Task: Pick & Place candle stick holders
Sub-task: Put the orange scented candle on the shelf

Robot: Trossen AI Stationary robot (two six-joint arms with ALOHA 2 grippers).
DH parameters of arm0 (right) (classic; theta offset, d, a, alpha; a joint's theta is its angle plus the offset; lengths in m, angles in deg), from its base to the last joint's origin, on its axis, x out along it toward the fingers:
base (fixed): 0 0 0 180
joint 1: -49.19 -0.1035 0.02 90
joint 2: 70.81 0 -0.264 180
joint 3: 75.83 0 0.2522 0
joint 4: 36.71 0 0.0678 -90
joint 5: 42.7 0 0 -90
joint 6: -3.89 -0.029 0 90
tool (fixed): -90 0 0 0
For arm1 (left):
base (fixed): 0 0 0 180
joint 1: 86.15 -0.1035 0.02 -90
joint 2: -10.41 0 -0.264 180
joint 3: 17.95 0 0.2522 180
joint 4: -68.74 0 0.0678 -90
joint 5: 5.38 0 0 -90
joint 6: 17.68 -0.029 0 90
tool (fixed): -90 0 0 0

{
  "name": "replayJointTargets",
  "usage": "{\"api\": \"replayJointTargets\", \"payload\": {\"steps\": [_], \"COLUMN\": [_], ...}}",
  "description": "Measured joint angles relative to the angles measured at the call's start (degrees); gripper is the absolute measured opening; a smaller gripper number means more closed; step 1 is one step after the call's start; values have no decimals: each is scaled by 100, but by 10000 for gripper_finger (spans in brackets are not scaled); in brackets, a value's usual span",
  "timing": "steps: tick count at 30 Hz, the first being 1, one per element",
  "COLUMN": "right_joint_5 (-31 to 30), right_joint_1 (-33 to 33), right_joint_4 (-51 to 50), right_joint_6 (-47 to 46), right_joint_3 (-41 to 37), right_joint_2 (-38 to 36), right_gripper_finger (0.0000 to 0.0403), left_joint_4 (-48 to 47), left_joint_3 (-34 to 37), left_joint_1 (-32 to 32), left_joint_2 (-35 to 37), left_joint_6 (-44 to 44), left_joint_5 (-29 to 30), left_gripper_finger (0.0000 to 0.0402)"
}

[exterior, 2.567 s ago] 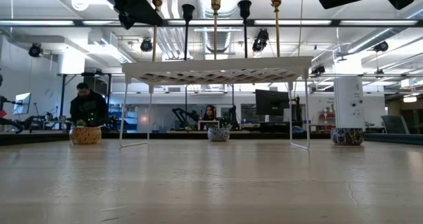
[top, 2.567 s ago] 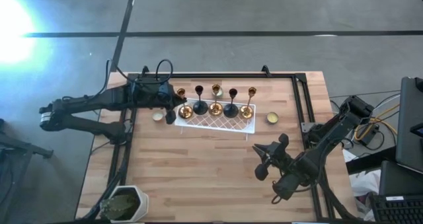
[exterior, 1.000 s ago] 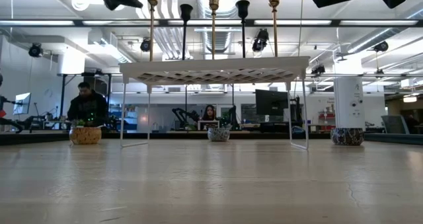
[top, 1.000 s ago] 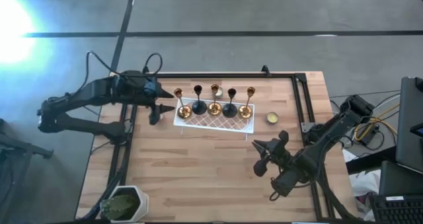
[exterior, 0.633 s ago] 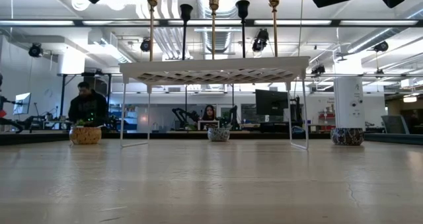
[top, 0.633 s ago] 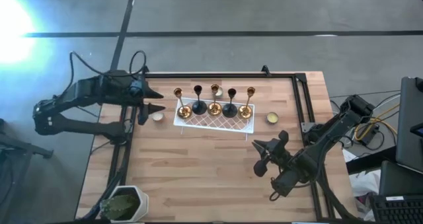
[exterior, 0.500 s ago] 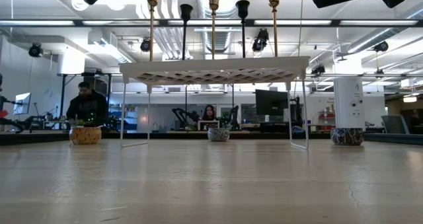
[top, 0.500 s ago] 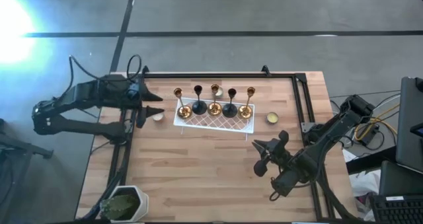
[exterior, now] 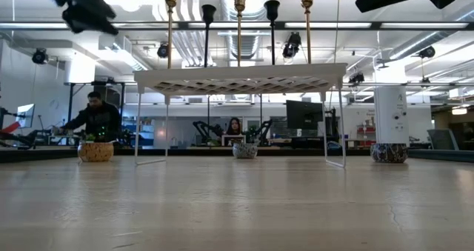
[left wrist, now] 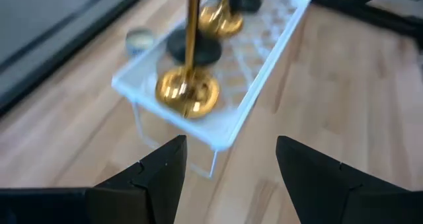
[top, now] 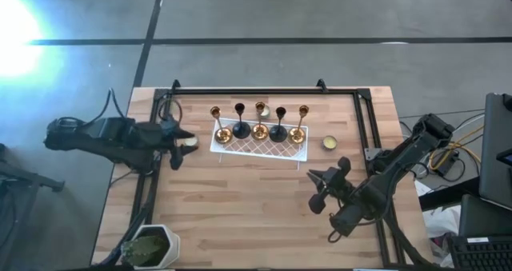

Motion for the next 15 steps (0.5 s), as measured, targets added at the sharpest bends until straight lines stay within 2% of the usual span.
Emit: {"api": "replayJointTargets", "payload": {"steps": [7,10,15], "right_joint_5": [8,-16,-36], "right_joint_1": [0,0,2], "right_joint_4": [-15,-15,-16], "right_joint_6": [63,66,66], "right_joint_3": [-8,-36,-61], "right_joint_2": [-9,-3,-2], "right_gripper_finger": [43,43,43], "left_joint_4": [-336,-360,-563], "left_joint_3": [661,887,823], "left_joint_1": [45,37,14], "left_joint_2": [-24,-85,-300], "left_joint_6": [504,211,-237], "left_joint_5": [80,61,-93], "left_gripper_finger": [238,238,238]}}
